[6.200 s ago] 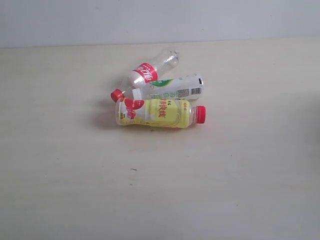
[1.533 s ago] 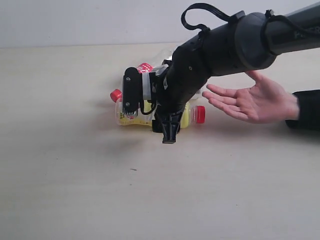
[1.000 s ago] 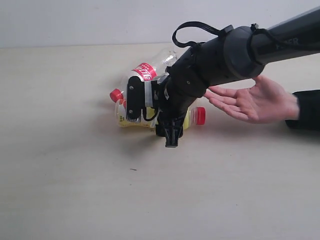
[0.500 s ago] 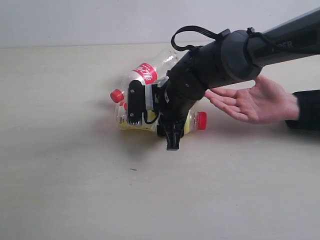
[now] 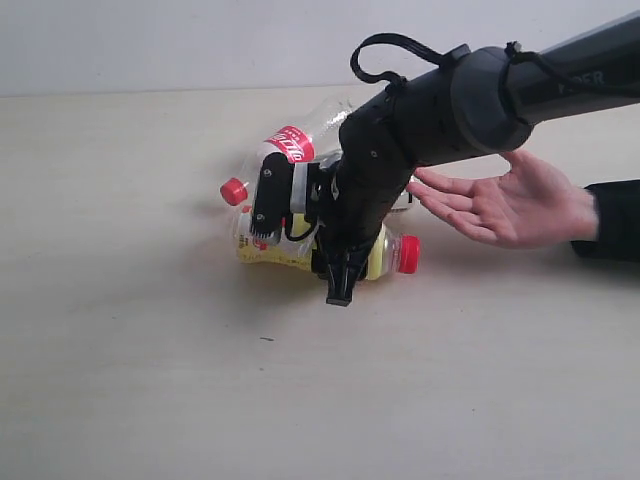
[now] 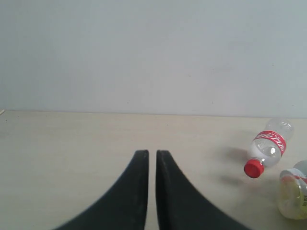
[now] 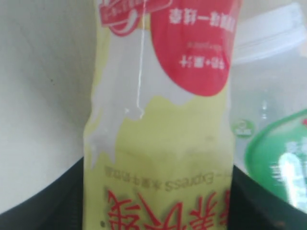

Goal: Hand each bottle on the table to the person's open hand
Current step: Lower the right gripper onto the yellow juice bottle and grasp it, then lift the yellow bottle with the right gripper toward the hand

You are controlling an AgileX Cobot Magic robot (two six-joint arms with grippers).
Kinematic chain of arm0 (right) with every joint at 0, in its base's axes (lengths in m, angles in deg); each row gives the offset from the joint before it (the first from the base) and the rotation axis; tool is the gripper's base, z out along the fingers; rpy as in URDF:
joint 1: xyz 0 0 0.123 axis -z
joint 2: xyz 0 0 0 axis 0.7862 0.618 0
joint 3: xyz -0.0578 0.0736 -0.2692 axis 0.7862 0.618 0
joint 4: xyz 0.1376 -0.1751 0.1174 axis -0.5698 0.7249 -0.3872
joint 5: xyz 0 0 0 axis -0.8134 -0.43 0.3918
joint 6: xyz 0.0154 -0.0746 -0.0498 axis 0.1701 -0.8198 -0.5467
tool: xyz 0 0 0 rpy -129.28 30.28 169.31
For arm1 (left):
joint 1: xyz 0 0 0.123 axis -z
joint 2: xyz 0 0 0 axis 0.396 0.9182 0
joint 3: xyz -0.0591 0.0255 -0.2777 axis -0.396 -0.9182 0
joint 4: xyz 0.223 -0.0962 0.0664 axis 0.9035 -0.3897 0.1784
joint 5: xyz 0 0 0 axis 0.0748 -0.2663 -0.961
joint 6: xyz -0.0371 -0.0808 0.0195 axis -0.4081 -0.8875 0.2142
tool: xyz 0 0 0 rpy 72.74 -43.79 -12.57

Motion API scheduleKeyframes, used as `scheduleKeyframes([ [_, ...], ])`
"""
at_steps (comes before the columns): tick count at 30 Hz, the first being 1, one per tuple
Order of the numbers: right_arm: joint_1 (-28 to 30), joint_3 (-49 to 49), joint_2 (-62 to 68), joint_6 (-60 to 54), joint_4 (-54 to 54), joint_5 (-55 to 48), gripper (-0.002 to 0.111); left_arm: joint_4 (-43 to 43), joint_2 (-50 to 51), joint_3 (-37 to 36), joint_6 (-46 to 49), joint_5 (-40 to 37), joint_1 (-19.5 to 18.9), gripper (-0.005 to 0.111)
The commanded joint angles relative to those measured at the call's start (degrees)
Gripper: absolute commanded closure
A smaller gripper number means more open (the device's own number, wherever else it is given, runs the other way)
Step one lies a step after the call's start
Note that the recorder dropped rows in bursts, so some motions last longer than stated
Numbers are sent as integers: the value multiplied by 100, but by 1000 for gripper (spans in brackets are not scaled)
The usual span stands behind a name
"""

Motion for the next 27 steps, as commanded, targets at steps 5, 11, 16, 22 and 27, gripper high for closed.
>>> scheduleKeyframes([
  [5,-10,-4,-893,-147,-484,-63,108,11,-39,-2,5,29,29,98],
  [11,-10,-4,-1695,-587,-1466,-103,108,11,-39,-2,5,29,29,98],
  [16,-10,-4,-2462,61,-1513,-69,108,11,-39,-2,5,29,29,98],
  [22,3,-4,-3398,2988,374,-493,108,11,-39,-2,5,29,29,98],
  [27,122,-4,-3845,4983,2202,-2202,108,11,-39,-2,5,29,29,98],
])
